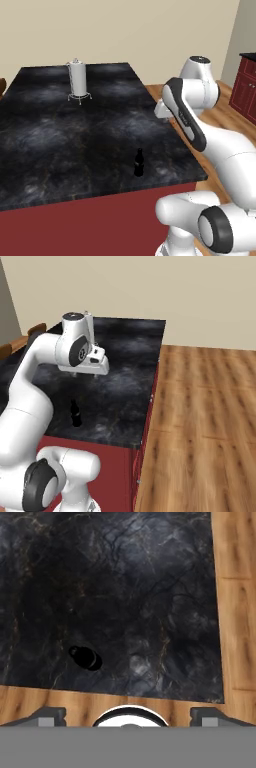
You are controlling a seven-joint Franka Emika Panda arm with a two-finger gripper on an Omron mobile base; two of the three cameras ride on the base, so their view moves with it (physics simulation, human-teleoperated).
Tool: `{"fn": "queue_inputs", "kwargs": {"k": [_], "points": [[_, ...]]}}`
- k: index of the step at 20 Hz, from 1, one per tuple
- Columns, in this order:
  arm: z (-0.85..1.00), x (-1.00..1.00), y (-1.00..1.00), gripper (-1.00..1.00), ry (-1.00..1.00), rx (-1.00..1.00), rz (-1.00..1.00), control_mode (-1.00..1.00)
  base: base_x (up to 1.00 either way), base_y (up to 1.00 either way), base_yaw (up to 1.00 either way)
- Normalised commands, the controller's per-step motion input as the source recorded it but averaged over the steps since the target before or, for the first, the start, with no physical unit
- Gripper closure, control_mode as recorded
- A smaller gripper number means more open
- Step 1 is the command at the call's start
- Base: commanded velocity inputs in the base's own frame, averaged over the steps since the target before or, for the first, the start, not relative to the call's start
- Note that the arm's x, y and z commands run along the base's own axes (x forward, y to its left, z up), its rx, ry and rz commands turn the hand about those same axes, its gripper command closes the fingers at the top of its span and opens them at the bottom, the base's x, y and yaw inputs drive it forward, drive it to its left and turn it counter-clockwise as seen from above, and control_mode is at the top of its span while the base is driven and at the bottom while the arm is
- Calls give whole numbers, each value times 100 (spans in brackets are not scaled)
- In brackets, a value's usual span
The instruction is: Pick the bottled drink from the counter and place it in the open cabinet.
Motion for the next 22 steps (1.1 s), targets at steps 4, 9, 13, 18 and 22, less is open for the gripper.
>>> {"fn": "queue_inputs", "kwargs": {"k": [4,9,13,18,22], "points": [[-4,-58,-52,-100,-15,14,21,-100,0,0,0],[-22,-62,-44,-100,-12,16,30,-100,0,0,0],[-38,-43,-19,-100,-10,17,35,-100,0,0,0],[-27,-40,-17,-100,-15,19,31,-100,0,0,0],[-12,-24,-4,-100,-21,16,26,-100,0,0,0]]}}
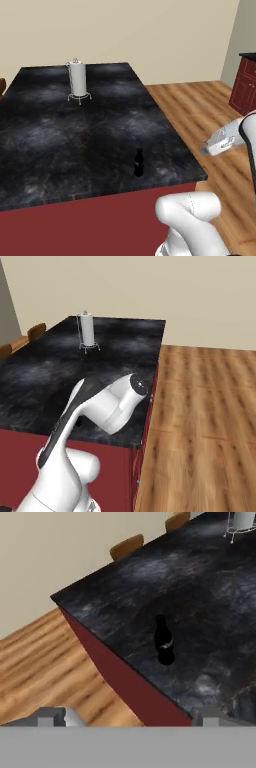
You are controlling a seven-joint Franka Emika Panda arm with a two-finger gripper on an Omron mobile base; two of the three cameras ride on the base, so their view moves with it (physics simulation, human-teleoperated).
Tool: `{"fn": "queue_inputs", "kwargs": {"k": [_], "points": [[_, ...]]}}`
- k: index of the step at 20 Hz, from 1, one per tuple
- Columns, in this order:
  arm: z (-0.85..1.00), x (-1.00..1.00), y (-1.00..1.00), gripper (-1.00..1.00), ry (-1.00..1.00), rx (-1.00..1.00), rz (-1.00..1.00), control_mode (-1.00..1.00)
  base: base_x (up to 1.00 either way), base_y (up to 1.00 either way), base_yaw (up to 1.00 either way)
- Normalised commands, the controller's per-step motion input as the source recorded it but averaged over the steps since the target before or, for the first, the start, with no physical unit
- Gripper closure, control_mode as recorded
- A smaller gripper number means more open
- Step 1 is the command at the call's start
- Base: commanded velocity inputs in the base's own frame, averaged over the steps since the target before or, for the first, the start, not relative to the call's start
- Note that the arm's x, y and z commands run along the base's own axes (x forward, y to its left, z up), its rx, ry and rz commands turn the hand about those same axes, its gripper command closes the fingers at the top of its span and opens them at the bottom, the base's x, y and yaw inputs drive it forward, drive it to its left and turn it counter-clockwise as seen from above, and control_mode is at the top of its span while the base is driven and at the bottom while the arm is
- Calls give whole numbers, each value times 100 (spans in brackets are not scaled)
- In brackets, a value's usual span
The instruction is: Pick the bottled drink from the counter and place it in the open cabinet.
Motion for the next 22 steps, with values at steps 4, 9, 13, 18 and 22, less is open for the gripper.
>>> {"fn": "queue_inputs", "kwargs": {"k": [4,9,13,18,22], "points": [[-4,-14,0,-100,-24,5,22,-100,0,0,0],[-3,-7,-1,-100,-23,0,20,-100,0,0,0],[-3,-2,-3,-100,-21,0,19,-100,0,0,0],[-6,0,0,-100,-10,0,19,-100,0,0,0],[-15,0,0,-100,-4,2,18,-100,0,0,0]]}}
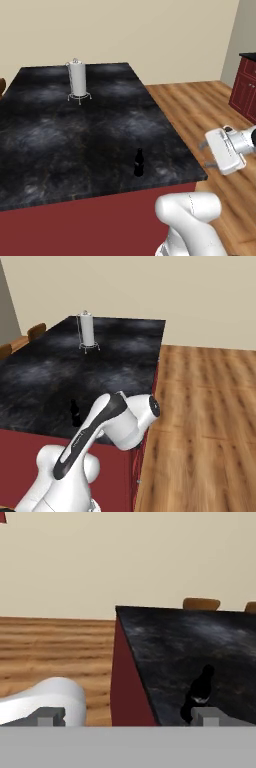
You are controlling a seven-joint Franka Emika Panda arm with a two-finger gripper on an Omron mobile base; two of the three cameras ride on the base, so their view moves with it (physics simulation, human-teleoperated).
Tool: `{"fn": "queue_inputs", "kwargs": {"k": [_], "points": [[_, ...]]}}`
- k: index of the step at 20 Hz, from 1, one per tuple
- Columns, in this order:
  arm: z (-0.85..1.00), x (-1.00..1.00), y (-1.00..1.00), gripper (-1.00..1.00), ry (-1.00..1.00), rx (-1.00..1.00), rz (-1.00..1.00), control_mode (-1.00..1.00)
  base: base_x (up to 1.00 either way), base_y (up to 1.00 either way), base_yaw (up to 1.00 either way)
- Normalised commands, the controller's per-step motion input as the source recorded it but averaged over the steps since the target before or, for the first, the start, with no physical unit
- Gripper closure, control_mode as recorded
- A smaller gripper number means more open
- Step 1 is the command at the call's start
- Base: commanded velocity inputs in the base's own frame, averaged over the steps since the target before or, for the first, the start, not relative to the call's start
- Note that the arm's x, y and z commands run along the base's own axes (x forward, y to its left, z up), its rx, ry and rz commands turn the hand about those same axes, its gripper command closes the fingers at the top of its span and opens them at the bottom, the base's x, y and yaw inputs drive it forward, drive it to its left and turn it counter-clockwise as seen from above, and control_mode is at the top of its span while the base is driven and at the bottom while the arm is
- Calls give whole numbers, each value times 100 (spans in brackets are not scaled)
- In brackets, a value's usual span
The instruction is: Pick the bottled drink from the counter and place it in the open cabinet.
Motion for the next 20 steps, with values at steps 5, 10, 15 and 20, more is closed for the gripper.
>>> {"fn": "queue_inputs", "kwargs": {"k": [5,10,15,20], "points": [[-21,8,9,-100,-1,2,13,-100,0,0,0],[-17,24,15,-100,0,2,9,-100,0,0,0],[-16,32,27,-100,0,1,2,-100,0,0,0],[-13,27,17,-100,0,3,0,-100,0,0,0]]}}
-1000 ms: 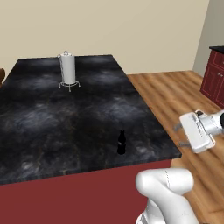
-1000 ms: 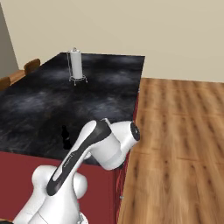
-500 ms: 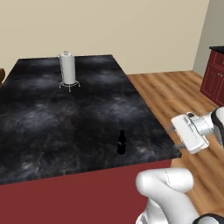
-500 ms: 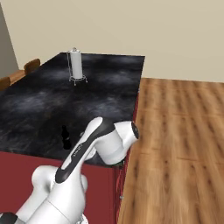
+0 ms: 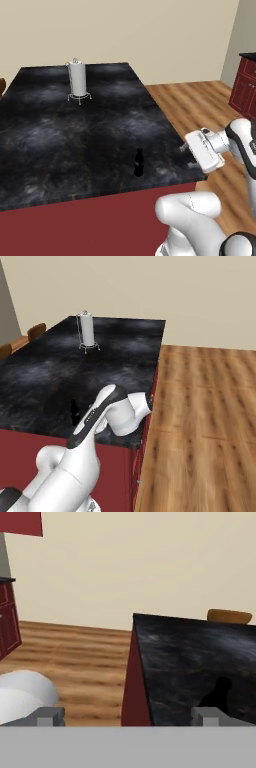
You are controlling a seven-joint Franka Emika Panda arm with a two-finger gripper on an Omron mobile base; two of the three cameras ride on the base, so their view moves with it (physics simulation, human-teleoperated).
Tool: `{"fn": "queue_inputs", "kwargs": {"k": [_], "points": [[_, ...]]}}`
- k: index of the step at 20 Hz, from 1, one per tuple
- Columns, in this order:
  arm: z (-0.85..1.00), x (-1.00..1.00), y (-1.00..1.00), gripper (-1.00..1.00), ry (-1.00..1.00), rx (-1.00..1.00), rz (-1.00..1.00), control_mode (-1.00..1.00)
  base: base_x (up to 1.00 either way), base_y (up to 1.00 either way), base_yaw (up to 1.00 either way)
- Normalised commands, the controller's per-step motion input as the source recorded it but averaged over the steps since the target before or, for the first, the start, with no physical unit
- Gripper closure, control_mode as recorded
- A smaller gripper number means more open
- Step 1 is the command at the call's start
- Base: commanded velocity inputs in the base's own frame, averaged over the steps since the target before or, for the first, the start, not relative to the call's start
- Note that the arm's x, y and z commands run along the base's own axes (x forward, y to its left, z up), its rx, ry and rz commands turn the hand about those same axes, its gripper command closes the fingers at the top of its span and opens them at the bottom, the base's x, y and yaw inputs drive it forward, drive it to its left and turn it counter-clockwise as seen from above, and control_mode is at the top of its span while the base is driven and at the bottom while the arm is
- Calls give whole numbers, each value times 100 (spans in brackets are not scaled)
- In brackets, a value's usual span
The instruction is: Pick the bottled drink from the counter and place it in the open cabinet.
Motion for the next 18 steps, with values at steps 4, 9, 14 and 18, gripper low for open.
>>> {"fn": "queue_inputs", "kwargs": {"k": [4,9,14,18], "points": [[-15,28,12,-100,0,1,0,-100,0,0,0],[-19,29,10,-100,0,0,0,-100,0,0,0],[-21,31,14,-100,0,1,0,-100,0,0,0],[-21,35,28,-100,0,0,0,-100,0,0,0]]}}
